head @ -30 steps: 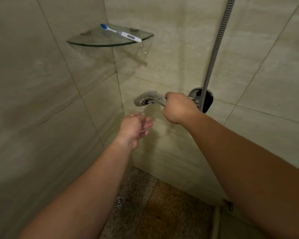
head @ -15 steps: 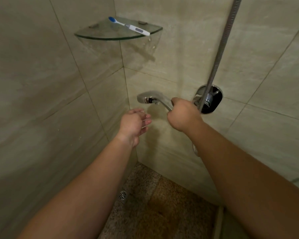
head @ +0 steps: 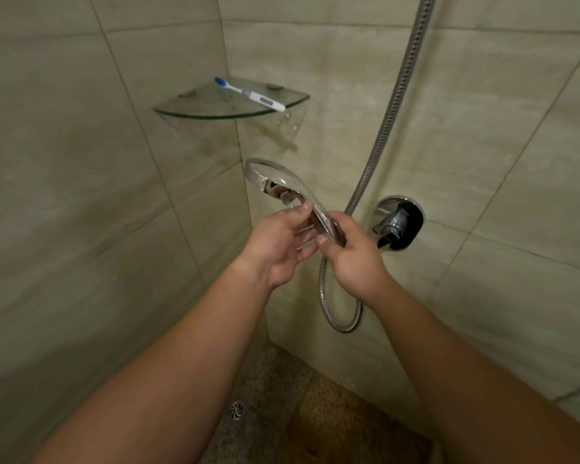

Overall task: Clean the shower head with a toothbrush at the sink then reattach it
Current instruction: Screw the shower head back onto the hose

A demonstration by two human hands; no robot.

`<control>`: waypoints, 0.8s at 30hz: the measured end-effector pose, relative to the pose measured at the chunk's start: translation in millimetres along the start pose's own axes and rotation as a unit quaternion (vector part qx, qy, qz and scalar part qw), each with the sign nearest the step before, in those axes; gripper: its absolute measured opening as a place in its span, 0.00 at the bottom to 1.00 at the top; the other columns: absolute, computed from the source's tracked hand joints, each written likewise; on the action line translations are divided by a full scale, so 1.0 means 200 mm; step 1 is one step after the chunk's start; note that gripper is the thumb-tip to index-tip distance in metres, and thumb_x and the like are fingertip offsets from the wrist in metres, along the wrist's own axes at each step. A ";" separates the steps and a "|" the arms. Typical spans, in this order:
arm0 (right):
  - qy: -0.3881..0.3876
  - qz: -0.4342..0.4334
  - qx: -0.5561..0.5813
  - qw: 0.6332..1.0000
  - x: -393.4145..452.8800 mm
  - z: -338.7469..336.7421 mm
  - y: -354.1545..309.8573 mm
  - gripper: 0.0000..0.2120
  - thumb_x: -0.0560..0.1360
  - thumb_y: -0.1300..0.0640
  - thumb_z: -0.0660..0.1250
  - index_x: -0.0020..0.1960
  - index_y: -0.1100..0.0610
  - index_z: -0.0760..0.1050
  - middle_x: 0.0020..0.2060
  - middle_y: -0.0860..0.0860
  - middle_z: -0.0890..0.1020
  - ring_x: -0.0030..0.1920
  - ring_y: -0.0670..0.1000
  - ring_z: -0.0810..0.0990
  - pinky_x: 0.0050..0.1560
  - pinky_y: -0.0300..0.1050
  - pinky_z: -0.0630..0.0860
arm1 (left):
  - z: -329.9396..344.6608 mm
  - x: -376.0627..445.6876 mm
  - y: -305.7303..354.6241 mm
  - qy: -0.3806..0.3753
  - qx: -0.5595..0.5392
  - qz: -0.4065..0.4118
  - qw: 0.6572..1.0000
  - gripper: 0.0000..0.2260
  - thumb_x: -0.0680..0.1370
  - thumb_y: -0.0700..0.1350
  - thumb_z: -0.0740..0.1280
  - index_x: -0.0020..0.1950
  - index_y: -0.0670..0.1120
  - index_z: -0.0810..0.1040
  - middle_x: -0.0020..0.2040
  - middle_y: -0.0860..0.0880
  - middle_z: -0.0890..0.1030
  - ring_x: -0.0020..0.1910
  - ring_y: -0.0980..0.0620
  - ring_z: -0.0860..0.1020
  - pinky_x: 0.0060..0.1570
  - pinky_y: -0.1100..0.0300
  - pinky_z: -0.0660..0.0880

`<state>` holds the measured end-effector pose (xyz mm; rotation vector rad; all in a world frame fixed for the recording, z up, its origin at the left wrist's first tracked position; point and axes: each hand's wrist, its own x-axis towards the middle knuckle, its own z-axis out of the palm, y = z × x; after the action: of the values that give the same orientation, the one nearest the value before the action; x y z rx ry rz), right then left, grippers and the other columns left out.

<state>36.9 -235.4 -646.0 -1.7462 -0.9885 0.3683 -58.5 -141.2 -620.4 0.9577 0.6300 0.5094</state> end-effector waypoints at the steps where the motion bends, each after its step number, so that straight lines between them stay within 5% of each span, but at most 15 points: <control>1: 0.002 -0.009 0.015 1.000 0.01 -0.01 -0.01 0.16 0.78 0.57 0.67 0.65 0.51 0.72 0.45 0.41 0.80 0.44 0.40 0.78 0.49 0.39 0.72 | 0.02 -0.01 0.03 -0.005 -0.011 0.002 1.000 0.04 0.83 0.47 0.66 0.52 0.48 0.79 0.45 0.51 0.86 0.43 0.55 0.84 0.51 0.57 0.77; 5: 0.035 -0.060 -0.083 0.994 0.05 -0.04 -0.06 0.22 0.76 0.52 0.67 0.69 0.50 0.69 0.54 0.48 0.77 0.51 0.47 0.77 0.53 0.43 0.73 | 0.12 -0.02 0.15 0.020 0.010 0.032 0.999 0.03 0.82 0.46 0.67 0.50 0.49 0.79 0.42 0.52 0.85 0.41 0.54 0.83 0.45 0.59 0.75; 10: 0.135 -0.122 -0.270 0.946 0.12 -0.05 -0.24 0.14 0.74 0.48 0.69 0.55 0.53 0.73 0.45 0.50 0.72 0.46 0.55 0.76 0.45 0.47 0.72 | 0.17 -0.05 0.34 0.004 0.083 0.110 0.990 0.03 0.80 0.42 0.71 0.53 0.47 0.80 0.42 0.49 0.85 0.38 0.55 0.84 0.43 0.59 0.74; 16: 0.192 -0.092 -0.240 0.947 0.19 -0.03 -0.41 0.13 0.71 0.51 0.70 0.39 0.49 0.65 0.39 0.44 0.72 0.41 0.49 0.72 0.40 0.45 0.66 | 0.00 -0.09 0.71 -0.102 0.366 0.179 0.908 0.09 0.79 0.39 0.71 0.59 0.43 0.81 0.52 0.47 0.85 0.47 0.53 0.82 0.45 0.59 0.73; 24: 0.224 -0.051 -0.238 0.944 0.16 0.11 -0.59 0.14 0.68 0.50 0.72 0.42 0.48 0.65 0.39 0.47 0.77 0.41 0.53 0.76 0.41 0.47 0.73 | -0.20 -0.06 0.97 -0.187 0.383 0.189 0.885 0.14 0.75 0.36 0.75 0.59 0.45 0.83 0.51 0.51 0.88 0.54 0.52 0.85 0.53 0.55 0.78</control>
<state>-9.9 -182.9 -543.5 -2.0694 -0.8676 -0.3590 -118.0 -32.0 -466.1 1.9059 0.2737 0.3940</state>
